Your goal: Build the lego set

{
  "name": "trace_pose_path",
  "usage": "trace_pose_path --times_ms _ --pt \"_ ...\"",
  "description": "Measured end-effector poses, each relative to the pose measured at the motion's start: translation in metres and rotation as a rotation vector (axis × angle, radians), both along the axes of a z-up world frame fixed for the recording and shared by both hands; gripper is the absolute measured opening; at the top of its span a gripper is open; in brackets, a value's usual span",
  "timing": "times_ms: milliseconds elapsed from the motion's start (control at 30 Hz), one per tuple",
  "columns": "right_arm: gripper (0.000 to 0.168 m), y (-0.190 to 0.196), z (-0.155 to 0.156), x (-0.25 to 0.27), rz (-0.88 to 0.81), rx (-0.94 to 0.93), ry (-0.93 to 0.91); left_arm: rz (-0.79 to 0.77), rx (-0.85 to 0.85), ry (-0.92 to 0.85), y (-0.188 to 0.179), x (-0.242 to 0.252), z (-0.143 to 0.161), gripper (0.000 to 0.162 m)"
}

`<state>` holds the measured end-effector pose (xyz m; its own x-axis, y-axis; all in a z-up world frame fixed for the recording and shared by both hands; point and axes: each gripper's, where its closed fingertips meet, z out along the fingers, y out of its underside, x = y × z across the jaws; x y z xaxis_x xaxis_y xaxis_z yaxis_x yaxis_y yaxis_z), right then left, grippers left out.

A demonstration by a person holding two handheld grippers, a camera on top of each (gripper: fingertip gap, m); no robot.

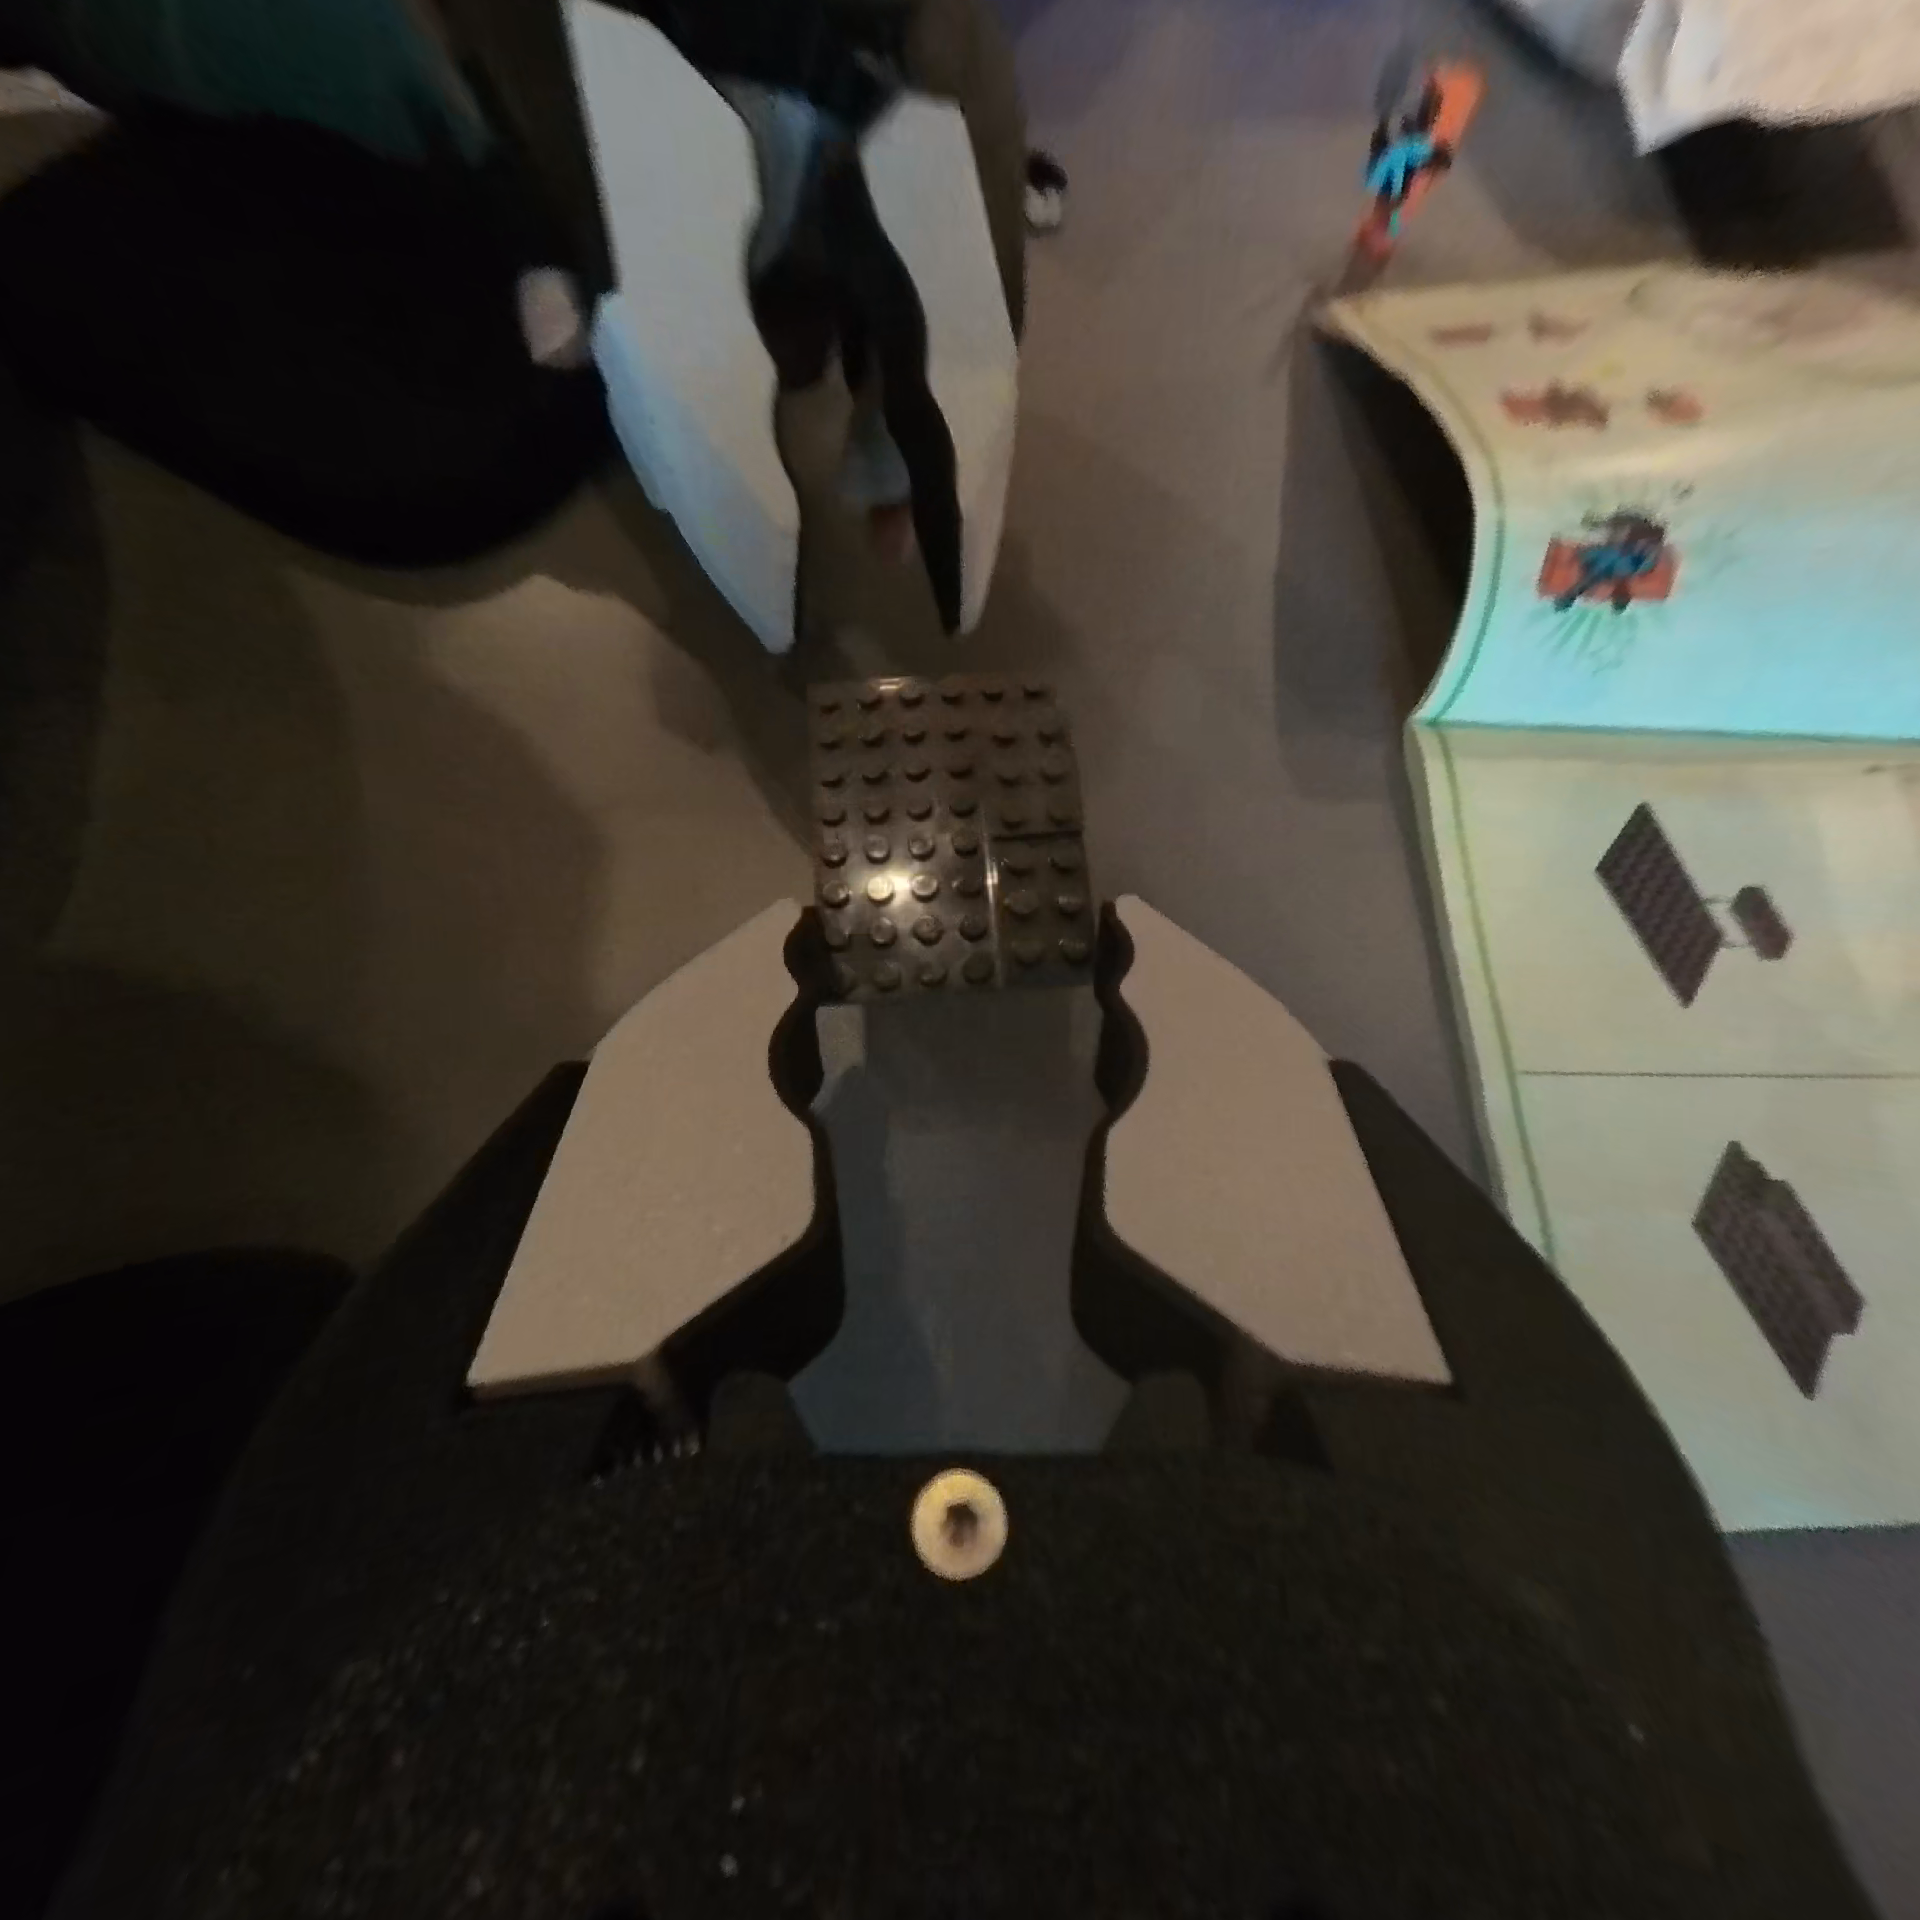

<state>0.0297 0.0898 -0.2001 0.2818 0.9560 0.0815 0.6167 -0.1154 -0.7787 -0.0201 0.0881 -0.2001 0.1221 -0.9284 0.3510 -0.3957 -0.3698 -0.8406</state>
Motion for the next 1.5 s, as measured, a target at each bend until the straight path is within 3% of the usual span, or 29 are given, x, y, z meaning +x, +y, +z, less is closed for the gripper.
trace_pose_path --times_ms 300,467,1167,1200,1333,1500 --pt "0.05 -0.025 0.03 -0.01 0.026 0.1 0.015 -0.04 -0.215 -0.119 -0.023 0.015 0.029 0.034" --pt "0.05 -0.033 0.036 -0.014 0.03 0.118 0.014 -0.024 -0.292 -0.119 -0.03 0.011 0.029 0.024" --pt "0.05 -0.033 0.025 -0.021 0.018 0.116 0.002 0.031 -0.566 -0.222 -0.035 0.003 0.029 0.008" --pt "0.024 -0.031 0.027 -0.02 0.01 0.127 0.01 0.035 -0.557 -0.22 -0.034 0.003 0.028 0.005" --pt "0.036 -0.03 0.024 -0.019 0.0 0.135 -0.027 0.02 -0.565 -0.232 -0.036 0.002 0.028 0.005" --pt "0.035 -0.03 0.018 -0.017 -0.025 0.081 -0.023 0.038 -0.631 -0.221 -0.036 0.002 0.023 0.005"
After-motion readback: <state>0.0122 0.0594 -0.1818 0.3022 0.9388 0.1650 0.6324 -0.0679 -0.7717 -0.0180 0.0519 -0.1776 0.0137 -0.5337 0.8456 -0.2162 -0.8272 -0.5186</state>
